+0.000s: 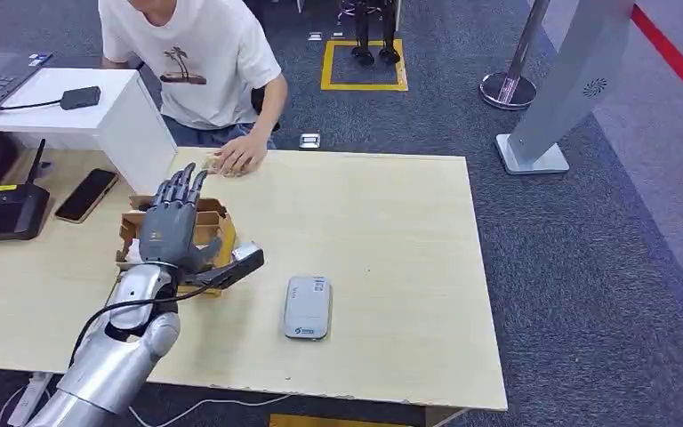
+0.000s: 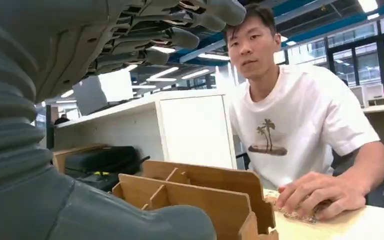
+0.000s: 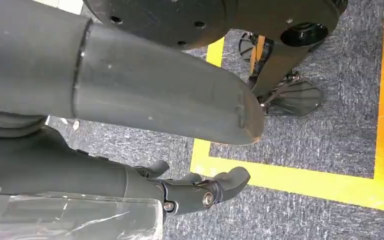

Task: Pass the card to the sensor for recognition and then transmit it.

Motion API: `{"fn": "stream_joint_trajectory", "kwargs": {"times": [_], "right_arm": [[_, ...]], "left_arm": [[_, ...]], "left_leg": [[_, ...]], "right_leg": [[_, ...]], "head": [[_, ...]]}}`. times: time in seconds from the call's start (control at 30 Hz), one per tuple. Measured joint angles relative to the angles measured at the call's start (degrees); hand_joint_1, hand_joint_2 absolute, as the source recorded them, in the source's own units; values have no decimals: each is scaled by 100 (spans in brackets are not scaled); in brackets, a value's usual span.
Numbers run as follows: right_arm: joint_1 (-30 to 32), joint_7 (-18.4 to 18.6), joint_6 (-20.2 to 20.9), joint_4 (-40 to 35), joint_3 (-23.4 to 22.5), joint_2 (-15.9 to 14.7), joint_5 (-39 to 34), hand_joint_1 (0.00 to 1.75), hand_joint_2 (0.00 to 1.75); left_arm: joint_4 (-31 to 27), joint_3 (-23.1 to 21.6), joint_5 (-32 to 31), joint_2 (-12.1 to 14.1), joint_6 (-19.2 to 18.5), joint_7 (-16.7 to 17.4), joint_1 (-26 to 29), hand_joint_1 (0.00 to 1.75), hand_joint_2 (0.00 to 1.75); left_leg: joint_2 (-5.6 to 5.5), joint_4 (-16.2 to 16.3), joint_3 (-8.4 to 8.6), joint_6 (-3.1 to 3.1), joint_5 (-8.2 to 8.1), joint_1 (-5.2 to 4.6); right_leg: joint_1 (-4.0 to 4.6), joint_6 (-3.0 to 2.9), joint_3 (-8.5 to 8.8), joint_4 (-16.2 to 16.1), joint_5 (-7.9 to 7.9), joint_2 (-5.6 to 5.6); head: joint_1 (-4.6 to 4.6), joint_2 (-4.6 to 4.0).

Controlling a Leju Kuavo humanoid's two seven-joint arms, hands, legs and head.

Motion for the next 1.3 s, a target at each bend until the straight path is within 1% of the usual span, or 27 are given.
{"fn": "stream_joint_trajectory", "kwargs": {"times": [0.13,0.27,0.37,0.43,0.57,0.7,0.83,0.97,1.07,1.13,1.3], "right_arm": [[-12,-52,70,0,-18,0,243,0,0],[-28,2,68,2,15,0,352,0,0],[-35,92,27,4,20,0,361,0,0],[-26,140,-15,9,20,0,332,0,0],[-8,144,-41,11,2,0,227,0,0],[-8,99,-57,9,-42,0,194,0,0],[-12,-33,-4,9,-109,13,149,0,0],[-21,-122,-2,11,-131,48,133,0,0],[-24,-140,-35,11,-162,61,105,0,0],[-19,-146,-54,11,-197,61,96,0,0],[10,-13,-127,9,-302,61,20,0,0]], "left_arm": [[-269,40,7,133,162,203,356,0,175],[-549,204,-88,284,455,227,791,0,175],[-789,339,-133,341,692,227,1088,0,175],[-894,396,-122,343,787,199,1251,0,175],[-953,452,-18,323,883,37,1326,0,175],[-929,461,61,218,850,-100,1194,0,175],[-800,459,109,72,682,-203,913,0,175],[-553,409,107,-94,481,-208,544,0,175],[-223,269,59,-203,113,-136,230,0,175],[11,162,40,-267,-23,-127,35,0,175],[304,-18,22,-334,-147,-101,-247,0,175]], "left_leg": [[0,-2,-3,-2,-2,0],[-3,-2,-4,-2,-2,1],[-4,-3,-5,0,-3,1],[-3,-3,-5,0,-3,0],[-6,-2,-5,0,-3,-1],[-7,-1,-5,1,-1,0],[-6,0,-4,0,1,0],[-6,0,-4,0,1,0],[-7,0,-4,0,1,0],[-6,0,-4,0,1,0],[-4,1,-4,0,0,0]], "right_leg": [[0,-1,0,1,-1,1],[1,-3,-1,1,-5,-1],[1,-2,-1,0,-6,-4],[1,-2,-2,0,-6,-4],[0,-1,-2,0,-4,-9],[0,1,-2,-1,-1,-10],[0,1,-2,-1,1,-8],[0,1,-3,-1,1,-8],[0,1,-3,-1,1,-9],[0,1,-3,-1,1,-8],[0,1,-3,-1,1,-5]], "head": [[-2,0],[0,0],[0,0],[0,0],[0,0],[0,0],[-2,2],[-2,0],[-2,0],[0,0],[0,0]]}}
